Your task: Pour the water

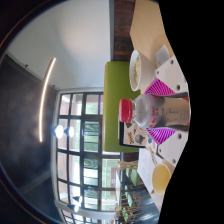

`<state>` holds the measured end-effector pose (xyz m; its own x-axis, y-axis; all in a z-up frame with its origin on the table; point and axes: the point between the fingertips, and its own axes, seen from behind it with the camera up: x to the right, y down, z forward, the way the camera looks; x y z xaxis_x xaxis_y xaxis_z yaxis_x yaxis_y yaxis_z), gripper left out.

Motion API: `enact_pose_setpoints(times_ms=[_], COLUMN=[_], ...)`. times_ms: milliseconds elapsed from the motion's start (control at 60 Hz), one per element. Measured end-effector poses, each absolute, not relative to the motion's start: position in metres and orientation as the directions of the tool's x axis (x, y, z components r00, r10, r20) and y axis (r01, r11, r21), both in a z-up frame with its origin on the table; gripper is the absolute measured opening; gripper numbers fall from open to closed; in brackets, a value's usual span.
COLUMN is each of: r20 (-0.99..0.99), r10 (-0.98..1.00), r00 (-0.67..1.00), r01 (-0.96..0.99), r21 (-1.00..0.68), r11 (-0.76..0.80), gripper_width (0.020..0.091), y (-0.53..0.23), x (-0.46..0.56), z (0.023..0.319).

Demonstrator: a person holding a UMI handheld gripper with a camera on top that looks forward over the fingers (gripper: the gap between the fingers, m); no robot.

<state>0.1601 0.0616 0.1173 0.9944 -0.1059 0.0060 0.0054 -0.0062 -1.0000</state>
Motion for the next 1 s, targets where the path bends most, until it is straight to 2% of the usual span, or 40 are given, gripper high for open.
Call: enact_pose_setpoints(times_ms=[67, 83, 183, 217, 283, 333, 583, 650, 850, 1000], r20=[0.023, 0.02, 0.007, 0.007, 0.011, 0.011, 0.015, -0.023, -0.06, -0.036], r10=[-0.105, -0.108, -0.121, -0.126, -0.1, -0.078, -0.062, -0.069, -0.016, 0.049], r00=[0.994, 0.994, 0.993, 0.992, 0.995, 0.997, 0.998, 0.997, 0.998, 0.998], r01=[0.022, 0.019, 0.003, 0.002, 0.004, 0.005, 0.007, -0.032, -0.062, -0.031], r21=[-1.0, -1.0, -1.0, -0.999, -0.998, -0.998, -0.993, -0.99, -0.991, -0.994], r11=[-0.013, -0.01, -0.03, -0.046, -0.069, -0.067, -0.118, -0.14, -0.119, -0.106], gripper_width=[0.0397, 0.0409, 0.0525, 0.0585, 0.076, 0.0841, 0.0835, 0.0836, 0.0833, 0.0831], y=[0.062, 0.051, 0.062, 0.058, 0.052, 0.04, -0.06, -0.098, -0.197, -0.243], x=[0.161, 0.171, 0.16, 0.164, 0.16, 0.158, 0.146, 0.136, 0.1, 0.073], z=[0.117, 0.125, 0.114, 0.117, 0.116, 0.121, 0.134, 0.129, 0.139, 0.141])
